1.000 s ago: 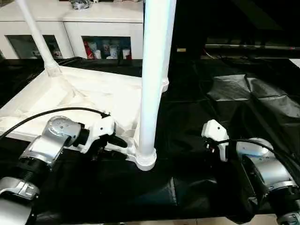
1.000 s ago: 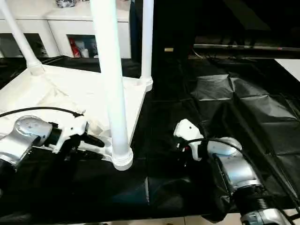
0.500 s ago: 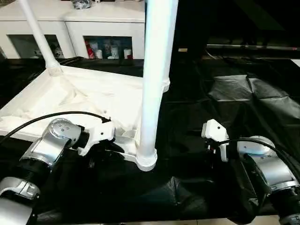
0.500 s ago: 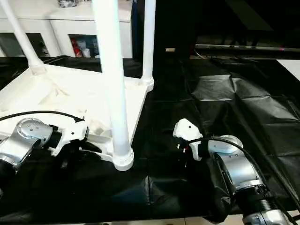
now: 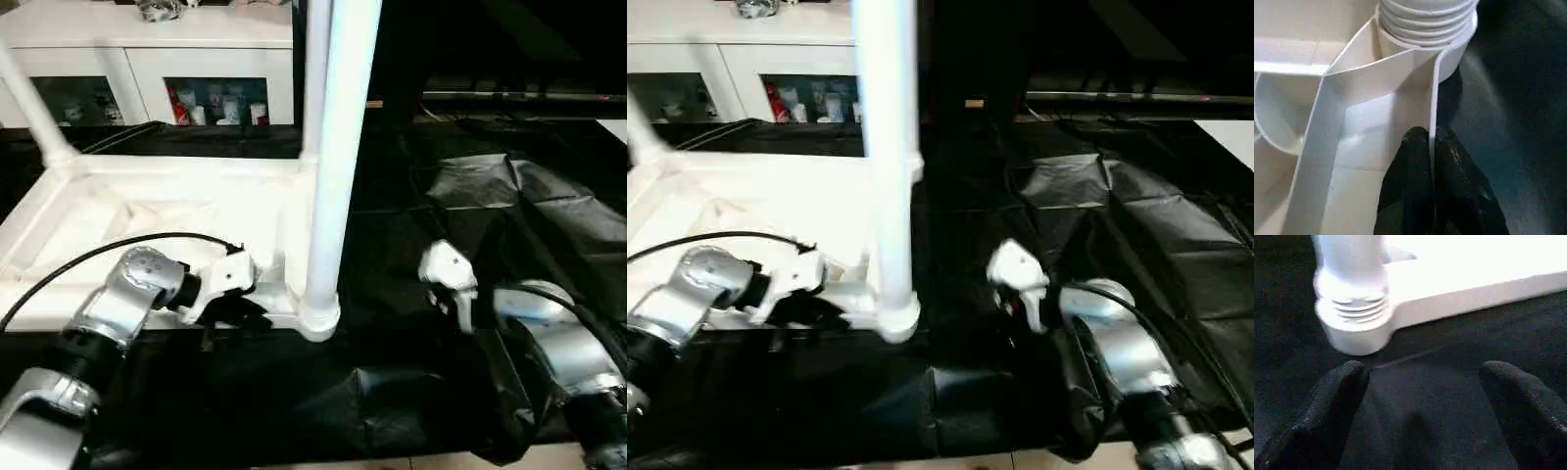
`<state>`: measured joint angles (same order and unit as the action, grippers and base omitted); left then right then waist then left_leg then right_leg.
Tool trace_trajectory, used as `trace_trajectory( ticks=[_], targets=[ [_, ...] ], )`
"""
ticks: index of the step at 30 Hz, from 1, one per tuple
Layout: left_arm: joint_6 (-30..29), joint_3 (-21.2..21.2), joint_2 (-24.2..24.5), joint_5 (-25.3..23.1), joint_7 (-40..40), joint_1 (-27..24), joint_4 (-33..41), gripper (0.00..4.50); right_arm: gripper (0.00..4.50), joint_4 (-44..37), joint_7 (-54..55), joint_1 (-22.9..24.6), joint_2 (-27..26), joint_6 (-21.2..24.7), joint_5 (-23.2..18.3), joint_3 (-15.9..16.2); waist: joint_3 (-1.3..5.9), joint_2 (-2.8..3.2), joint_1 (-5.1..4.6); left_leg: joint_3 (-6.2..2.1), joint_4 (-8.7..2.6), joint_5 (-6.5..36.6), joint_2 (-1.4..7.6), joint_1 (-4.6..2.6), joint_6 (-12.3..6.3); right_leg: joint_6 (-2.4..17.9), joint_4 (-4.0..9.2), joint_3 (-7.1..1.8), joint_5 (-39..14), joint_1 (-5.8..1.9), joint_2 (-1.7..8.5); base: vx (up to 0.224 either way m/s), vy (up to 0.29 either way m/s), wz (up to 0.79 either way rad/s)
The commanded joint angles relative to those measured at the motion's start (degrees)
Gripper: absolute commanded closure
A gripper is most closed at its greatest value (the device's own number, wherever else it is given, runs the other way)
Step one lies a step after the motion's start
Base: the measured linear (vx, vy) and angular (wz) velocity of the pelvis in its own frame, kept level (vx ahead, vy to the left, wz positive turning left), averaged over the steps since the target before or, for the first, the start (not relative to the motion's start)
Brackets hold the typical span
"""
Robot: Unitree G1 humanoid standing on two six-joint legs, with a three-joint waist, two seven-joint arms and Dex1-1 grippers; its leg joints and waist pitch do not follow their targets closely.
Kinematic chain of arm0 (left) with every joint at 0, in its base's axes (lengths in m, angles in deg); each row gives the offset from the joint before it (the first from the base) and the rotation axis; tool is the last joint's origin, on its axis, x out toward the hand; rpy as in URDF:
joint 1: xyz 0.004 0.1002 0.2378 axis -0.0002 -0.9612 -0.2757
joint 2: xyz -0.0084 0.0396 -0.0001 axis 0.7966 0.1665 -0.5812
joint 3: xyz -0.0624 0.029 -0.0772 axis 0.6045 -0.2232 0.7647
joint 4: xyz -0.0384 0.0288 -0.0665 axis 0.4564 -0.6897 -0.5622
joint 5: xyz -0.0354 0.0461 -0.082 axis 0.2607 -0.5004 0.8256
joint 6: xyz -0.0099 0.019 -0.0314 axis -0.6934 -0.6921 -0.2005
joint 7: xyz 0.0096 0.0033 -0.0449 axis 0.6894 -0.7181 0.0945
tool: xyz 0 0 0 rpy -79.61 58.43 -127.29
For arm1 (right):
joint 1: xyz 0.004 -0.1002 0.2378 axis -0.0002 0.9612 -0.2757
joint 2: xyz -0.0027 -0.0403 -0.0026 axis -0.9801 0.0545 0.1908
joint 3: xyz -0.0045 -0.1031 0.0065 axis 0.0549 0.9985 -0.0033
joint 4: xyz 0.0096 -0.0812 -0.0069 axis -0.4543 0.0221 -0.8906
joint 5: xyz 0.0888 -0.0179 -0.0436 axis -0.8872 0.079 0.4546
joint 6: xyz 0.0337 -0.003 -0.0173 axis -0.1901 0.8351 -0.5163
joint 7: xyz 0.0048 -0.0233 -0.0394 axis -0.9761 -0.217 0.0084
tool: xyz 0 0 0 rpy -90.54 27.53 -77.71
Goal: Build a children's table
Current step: Rotate table base
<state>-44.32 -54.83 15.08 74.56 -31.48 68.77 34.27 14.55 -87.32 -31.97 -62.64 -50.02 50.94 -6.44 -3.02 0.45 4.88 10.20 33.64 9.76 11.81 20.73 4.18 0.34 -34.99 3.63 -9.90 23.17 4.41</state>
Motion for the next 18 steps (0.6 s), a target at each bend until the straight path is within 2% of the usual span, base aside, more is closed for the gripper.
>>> trace_trajectory(
  ticks=[1, 2, 4, 6, 8, 9, 13, 17, 18],
  targets=[
    [-5.16, 2.01, -2.15, 2.4, 4.8, -1.86, 1.88, 4.48, 0.31, 2.84, 4.36, -1.85, -0.8, 0.89, 1.49, -1.83, 3.43, 0.13, 0.19, -0.45, -4.22, 18.79, 1.17, -0.89, 1.21, 11.36, 4.95, -2.34, -21.1, -2.23, 3.5, 0.0, 0.0, 0.0],
    [-5.94, 2.26, -3.28, 2.18, 6.89, -2.3, 2.89, 4.48, 0.31, 3.63, 5.14, -2.06, -1.27, 1.05, 1.56, -1.91, 3.36, -0.1, 0.12, -0.45, -4.19, 18.55, 1.11, -0.71, 0.92, 11.6, 4.89, -2.33, -20.67, -2.34, 3.45, 0.0, 0.0, 0.0],
    [-6.18, 2.37, -3.95, 1.87, 8.16, -2.55, 3.41, 4.48, 0.31, 3.94, 5.48, -2.11, -1.49, 1.06, 1.52, -1.86, 3.46, 0.05, 0.26, -0.47, -4.18, 18.09, 1.18, -0.66, 0.52, 11.39, 4.84, -2.34, -19.53, -2.43, 3.4, 0.0, 0.0, 0.0],
    [-6.24, 2.52, -5.6, 1.4, 10.6, -3.29, 4.77, 4.48, 0.31, 4.56, 6.6, -2.24, -2.46, 1.23, 0.93, -1.96, 3.48, -0.24, 0.17, -0.43, -4.13, 17.09, 0.99, -0.34, -0.19, 10.81, 4.77, -2.31, -18.73, -2.66, 3.29, 0.0, 0.0, 0.0],
    [-7.23, 2.56, -7.19, 0.71, 13.12, -4.23, 6.54, 4.48, 0.31, 5.45, 8.15, -2.61, -3.81, 1.07, 0.38, -2.15, 3.54, -0.19, 0.26, -0.37, -4.03, 16.53, 0.9, -0.41, -0.48, 10.43, 4.93, -2.29, -19.53, -2.6, 3.34, 0.0, 0.0, 0.0],
    [-7.47, 2.49, -8.18, -0.12, 15.04, -4.61, 6.95, 4.48, 0.31, 6.1, 8.91, -2.94, -4.7, 0.36, 0.21, -2.29, 3.57, -0.43, 0.24, -0.42, -4.05, 15.79, 1.02, -0.22, -0.57, 10.35, 4.81, -2.29, -19.34, -2.7, 3.45, 0.0, 0.0, 0.0],
    [-9.43, 2.14, -10.2, -1.9, 19.41, -5.49, 8.19, 4.48, 0.31, 6.67, 9.02, -3.77, -7.22, -1.01, -1.29, -2.84, 3.45, -0.26, 0.14, -0.38, -4.1, 16.74, 1.03, -0.41, -0.78, 9.45, 5.15, -2.27, -21.74, -2.35, 3.35, 0.0, 0.0, 0.0],
    [-11.38, 1.31, -11.17, -2.42, 21.15, -5.99, 8.54, 4.48, 0.31, 5.33, 5.78, -3.55, -7.94, -2.24, -3.05, -1.94, 3.41, -0.53, -0.05, -0.41, -4.16, 17.1, 0.9, -0.16, -1.29, 8.07, 5.4, -2.18, -23.85, -2.4, 3.35, 0.0, 0.0, 0.0],
    [-11.56, 1.15, -11.32, -2.53, 21.26, -6.0, 8.33, 4.48, 0.31, 5.16, 5.05, -3.5, -7.91, -2.57, -3.2, -1.67, 3.4, -0.77, -0.08, -0.38, -4.12, 17.22, 0.92, -0.22, -1.53, 7.73, 5.56, -2.2, -24.54, -2.25, 3.39, 0.0, 0.0, 0.0]
  ],
)
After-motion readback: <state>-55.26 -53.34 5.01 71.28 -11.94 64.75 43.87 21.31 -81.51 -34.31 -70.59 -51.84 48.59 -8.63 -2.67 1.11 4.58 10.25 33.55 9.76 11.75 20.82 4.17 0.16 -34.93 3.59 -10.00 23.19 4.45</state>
